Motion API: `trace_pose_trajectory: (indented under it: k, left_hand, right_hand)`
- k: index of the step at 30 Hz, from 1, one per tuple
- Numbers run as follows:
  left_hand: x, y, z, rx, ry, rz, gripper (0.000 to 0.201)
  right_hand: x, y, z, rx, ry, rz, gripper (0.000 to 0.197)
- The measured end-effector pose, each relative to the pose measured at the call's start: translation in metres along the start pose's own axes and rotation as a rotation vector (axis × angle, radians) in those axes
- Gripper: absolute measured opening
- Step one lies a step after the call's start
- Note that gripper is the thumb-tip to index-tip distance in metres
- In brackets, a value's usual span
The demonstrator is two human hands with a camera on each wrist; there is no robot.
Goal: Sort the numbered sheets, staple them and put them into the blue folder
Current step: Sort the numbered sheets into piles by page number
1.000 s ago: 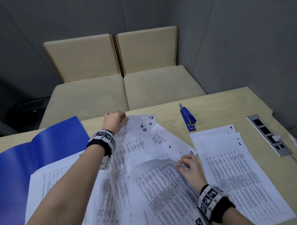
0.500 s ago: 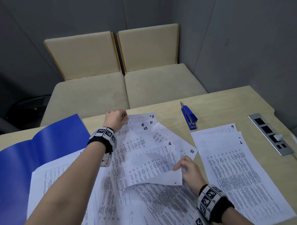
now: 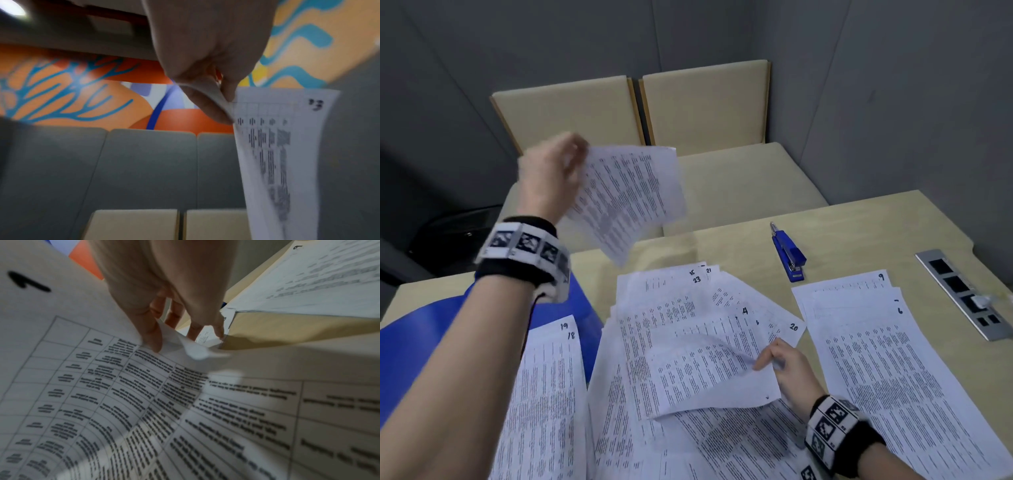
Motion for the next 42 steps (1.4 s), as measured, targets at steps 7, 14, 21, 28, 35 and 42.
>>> trace_pose_trajectory:
  k: [7,14,21,28,35,42]
  left_hand:
    - [0.017,-0.015,-0.039,0.298,0.386,-0.103,0.023]
    - [-0.052,0.047,-0.052,0.361,0.543,-0.488,0.019]
    - [-0.083,0.055,-0.065,0.431,0.612,-0.591,0.020]
    - [-0.090,0.041,-0.067,0.463,0.606,-0.645,0.016]
    - [-0.081,0.017,-0.067,0.474,0.615,-0.652,0.028]
    - [-0.080,0.013,-0.069,0.428,0.535,-0.750,0.029]
  right_hand:
    - [0.005,-0.003,-0.003,-0.003,-0.019,-0.011,0.043]
    - [0.015,-0.010,0.003,0.013,0.004,-0.061,0.052]
    - [0.023,-0.015,0.006,-0.240,-0.351,-0.008,0.035]
    - [0.031,-0.022,-0.005,-0.270,-0.434,-0.031,0.023]
    - [0.035,-0.026,0.002,-0.237,-0.416,-0.081,0.033]
    - [0.034,-0.031,-0.007,-0.244,-0.379,-0.121,0.041]
Point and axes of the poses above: each hand's wrist, its own y-axis away from the middle knuckle, its own x-axis out of the back of the hand, z = x × y, the point moved 3 cm from there along -y, towards the middle knuckle, and after that the axes turned 15 degrees about x, right-handed, at the moved point
